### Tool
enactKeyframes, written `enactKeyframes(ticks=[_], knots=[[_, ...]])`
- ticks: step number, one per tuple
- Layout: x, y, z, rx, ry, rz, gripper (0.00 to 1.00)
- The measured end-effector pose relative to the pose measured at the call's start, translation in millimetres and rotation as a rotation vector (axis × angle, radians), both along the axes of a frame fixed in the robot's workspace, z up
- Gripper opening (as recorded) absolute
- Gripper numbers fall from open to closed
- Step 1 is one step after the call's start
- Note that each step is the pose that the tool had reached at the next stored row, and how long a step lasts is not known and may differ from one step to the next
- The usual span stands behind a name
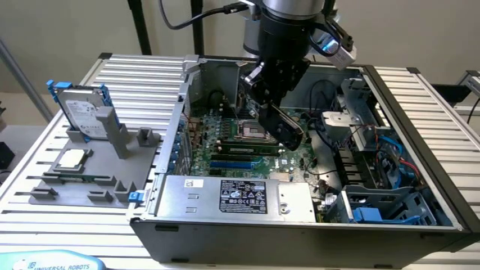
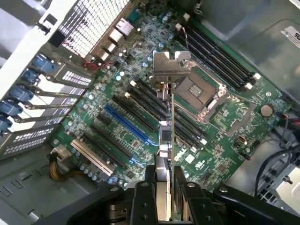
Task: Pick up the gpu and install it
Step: 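Insert the gpu into the slot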
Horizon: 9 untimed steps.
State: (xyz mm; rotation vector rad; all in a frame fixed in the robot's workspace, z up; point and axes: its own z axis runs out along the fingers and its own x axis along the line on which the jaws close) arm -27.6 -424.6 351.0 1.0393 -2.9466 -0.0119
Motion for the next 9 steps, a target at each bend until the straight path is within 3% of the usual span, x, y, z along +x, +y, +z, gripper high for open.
enactKeyframes(ticks=[9], knots=[[0.0,0.0,-6.3,0.0001,0.0,0.164,0.27]])
